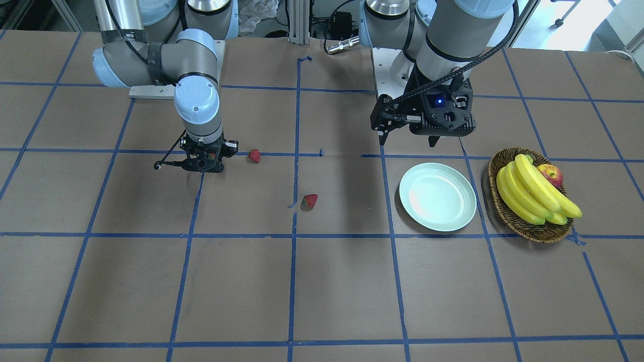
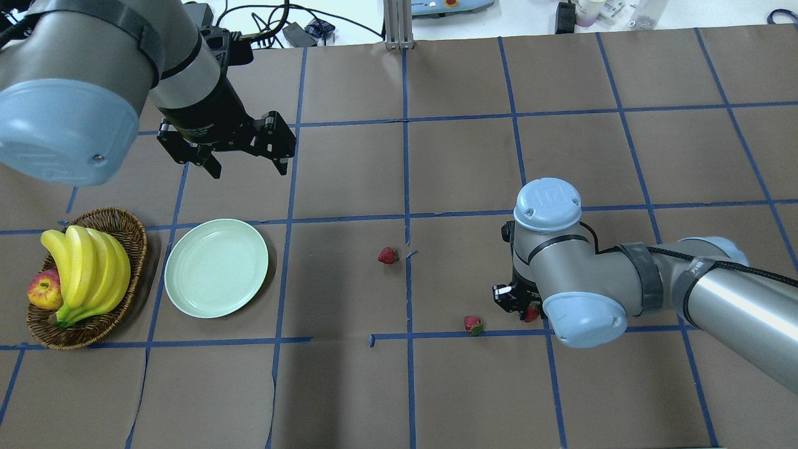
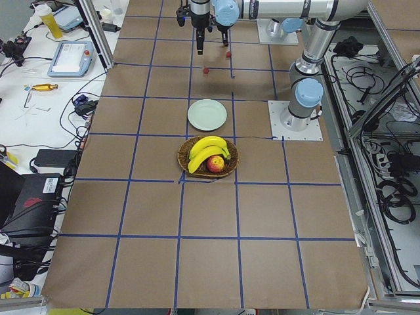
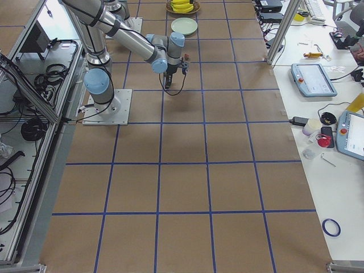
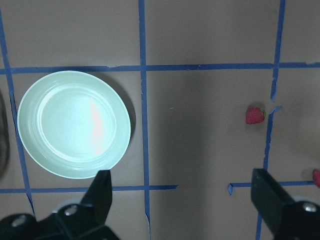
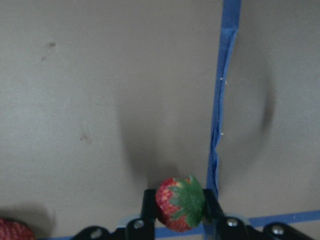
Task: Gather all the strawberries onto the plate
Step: 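Carry the strawberry toward the plate with the right gripper and release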
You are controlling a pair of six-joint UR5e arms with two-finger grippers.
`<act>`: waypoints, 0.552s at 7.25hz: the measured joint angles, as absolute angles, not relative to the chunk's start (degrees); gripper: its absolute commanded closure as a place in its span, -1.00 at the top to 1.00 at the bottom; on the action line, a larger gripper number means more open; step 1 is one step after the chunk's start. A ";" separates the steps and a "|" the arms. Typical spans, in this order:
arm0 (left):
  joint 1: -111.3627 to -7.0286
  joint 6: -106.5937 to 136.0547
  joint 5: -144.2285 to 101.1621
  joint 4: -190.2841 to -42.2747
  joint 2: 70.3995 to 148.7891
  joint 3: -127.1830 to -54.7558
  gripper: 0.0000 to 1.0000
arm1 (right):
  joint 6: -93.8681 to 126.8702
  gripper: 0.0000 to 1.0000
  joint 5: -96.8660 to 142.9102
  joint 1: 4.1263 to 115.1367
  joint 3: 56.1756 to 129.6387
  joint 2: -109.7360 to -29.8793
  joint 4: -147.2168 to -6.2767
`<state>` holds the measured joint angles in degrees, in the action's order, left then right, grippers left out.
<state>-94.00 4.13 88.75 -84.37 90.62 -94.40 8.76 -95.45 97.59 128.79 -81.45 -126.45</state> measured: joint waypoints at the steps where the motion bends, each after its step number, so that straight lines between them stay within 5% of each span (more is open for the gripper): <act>1: -94.01 4.15 88.74 -84.37 90.63 -94.39 1.00 | 10.46 -1.00 -93.51 97.93 125.92 -80.90 -126.82; 4: -94.04 4.20 88.70 -84.30 90.70 -94.38 1.00 | 26.88 -1.00 -84.50 106.70 113.50 -76.00 -126.60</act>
